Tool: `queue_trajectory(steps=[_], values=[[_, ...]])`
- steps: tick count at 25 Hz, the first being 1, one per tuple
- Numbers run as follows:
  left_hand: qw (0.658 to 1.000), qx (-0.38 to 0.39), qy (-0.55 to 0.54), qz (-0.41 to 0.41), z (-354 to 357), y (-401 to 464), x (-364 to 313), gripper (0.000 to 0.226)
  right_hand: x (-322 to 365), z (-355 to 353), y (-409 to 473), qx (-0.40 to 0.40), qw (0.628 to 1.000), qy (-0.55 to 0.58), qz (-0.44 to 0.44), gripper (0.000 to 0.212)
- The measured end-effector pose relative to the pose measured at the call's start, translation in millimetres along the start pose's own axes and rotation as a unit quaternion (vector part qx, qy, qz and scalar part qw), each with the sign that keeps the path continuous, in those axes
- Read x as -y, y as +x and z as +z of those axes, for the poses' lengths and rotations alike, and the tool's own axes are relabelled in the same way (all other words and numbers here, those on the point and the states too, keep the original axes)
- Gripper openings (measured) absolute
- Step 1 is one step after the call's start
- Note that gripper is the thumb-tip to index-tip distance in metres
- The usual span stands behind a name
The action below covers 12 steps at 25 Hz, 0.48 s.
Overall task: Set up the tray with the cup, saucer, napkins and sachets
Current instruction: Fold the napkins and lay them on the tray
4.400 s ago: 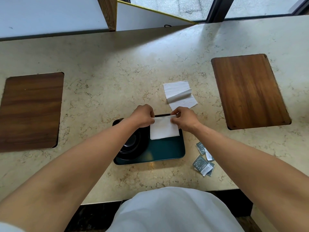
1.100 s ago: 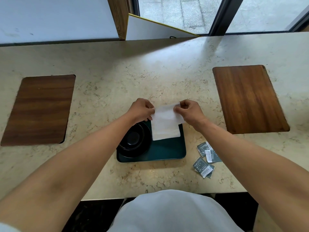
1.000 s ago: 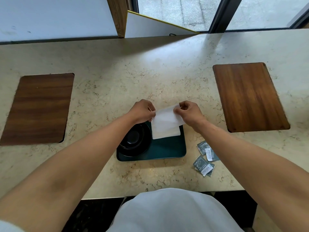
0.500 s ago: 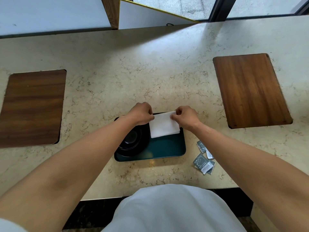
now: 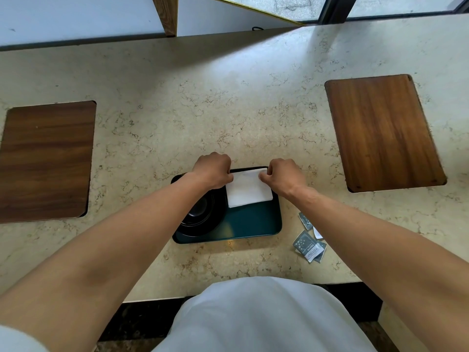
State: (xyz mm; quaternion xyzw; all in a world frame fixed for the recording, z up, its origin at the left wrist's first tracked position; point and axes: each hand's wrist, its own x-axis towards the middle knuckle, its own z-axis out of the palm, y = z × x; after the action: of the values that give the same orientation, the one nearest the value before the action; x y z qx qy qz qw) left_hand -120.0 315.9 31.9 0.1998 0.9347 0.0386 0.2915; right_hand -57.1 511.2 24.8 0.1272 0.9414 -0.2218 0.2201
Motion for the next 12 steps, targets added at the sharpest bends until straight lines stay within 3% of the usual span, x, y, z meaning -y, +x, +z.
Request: queue_trajectory(steps=[4, 9, 12], values=[[0.998, -0.012, 0.058, 0.012, 1.0, 0.6, 2.3, 0.017, 1.4, -4.6, 0.7, 0.007, 1.0, -0.024, 0.011, 0.026], [0.999, -0.043, -0.002, 0.002, 0.6, -2.7, 5.4, 0.029, -3.3, -6.6, 1.6, -0.011, 1.0, 0.008, 0.014, 0.027], [0.996, -0.063, -0.056, 0.008, -3.1, -6.2, 5.3, 0.047, -8.1, -9.1, 2.0, -0.03, 0.999, 0.036, -0.024, 0.042]])
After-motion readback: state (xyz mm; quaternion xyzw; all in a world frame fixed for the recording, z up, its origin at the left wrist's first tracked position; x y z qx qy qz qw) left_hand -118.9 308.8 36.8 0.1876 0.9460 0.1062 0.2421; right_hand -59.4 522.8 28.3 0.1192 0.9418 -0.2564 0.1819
